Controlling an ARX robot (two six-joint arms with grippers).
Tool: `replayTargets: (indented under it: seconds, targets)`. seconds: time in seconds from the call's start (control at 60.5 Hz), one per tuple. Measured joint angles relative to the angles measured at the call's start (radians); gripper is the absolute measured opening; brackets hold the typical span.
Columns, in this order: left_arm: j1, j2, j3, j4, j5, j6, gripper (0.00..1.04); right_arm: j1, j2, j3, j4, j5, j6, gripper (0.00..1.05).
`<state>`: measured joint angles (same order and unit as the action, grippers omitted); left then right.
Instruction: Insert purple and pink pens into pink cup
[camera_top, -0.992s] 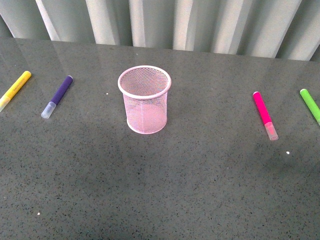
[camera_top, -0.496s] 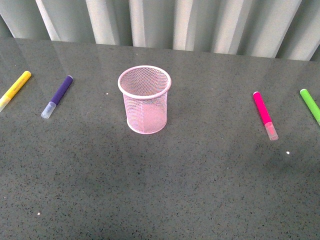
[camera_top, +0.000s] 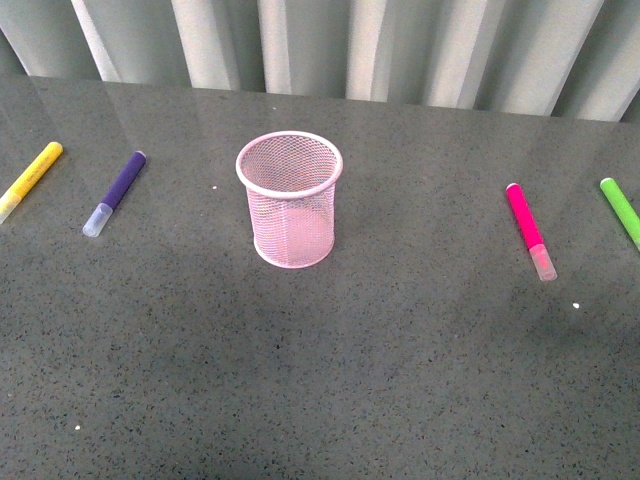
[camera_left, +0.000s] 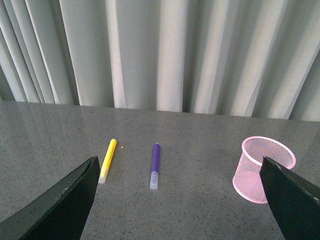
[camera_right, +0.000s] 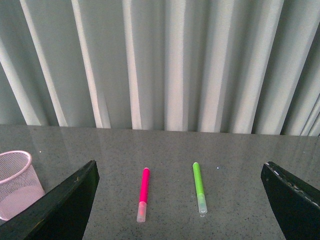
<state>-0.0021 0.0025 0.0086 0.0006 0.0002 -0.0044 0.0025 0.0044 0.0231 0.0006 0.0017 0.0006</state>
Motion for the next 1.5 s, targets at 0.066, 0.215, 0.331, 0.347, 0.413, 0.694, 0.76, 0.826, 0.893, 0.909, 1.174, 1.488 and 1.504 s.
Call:
replayTargets:
  seconds: [0.066,0.215,0.331,0.347,0.413,0.694,0.76,0.826,0.893,0.909,1.174,1.488,1.504]
  targets:
    - [0.000,0.000,0.000,0.000,0.000,0.000,0.98,0.000,0.000,0.000,0.000,0.000,0.000,0.98]
    - [0.000,0.000,0.000,0.000,0.000,0.000,0.98,0.000,0.000,0.000,0.000,0.000,0.000,0.98]
    - [0.000,0.000,0.000,0.000,0.000,0.000,0.98,0.000,0.000,0.000,0.000,0.000,0.000,0.98]
    - [0.000,0.000,0.000,0.000,0.000,0.000,0.98,0.000,0.000,0.000,0.000,0.000,0.000,0.98]
    - [0.000,0.000,0.000,0.000,0.000,0.000,0.98,0.000,0.000,0.000,0.000,0.000,0.000,0.98]
    - [0.040,0.212,0.067,-0.163,-0.153,-0.124,0.98,0.000,0.000,0.000,0.000,0.000,0.000,0.98]
    - [0.090,0.285,0.084,-0.154,-0.120,-0.153,0.98,0.000,0.000,0.000,0.000,0.000,0.000,0.98]
    - [0.110,0.384,0.131,-0.135,-0.084,-0.162,0.98,0.000,0.000,0.000,0.000,0.000,0.000,0.98]
    - [0.105,0.484,0.184,-0.108,-0.076,-0.153,0.98,0.000,0.000,0.000,0.000,0.000,0.000,0.98]
    - [0.102,0.502,0.195,-0.108,-0.072,-0.153,0.98,0.000,0.000,0.000,0.000,0.000,0.000,0.98]
    - [0.040,1.090,0.574,-0.157,0.018,-0.069,0.98,0.000,0.000,0.000,0.000,0.000,0.000,0.98]
    - [0.005,1.466,0.915,-0.246,0.021,-0.052,0.98,0.000,0.000,0.000,0.000,0.000,0.000,0.98]
    - [0.005,1.477,0.922,-0.248,0.022,-0.052,0.98,0.000,0.000,0.000,0.000,0.000,0.000,0.98]
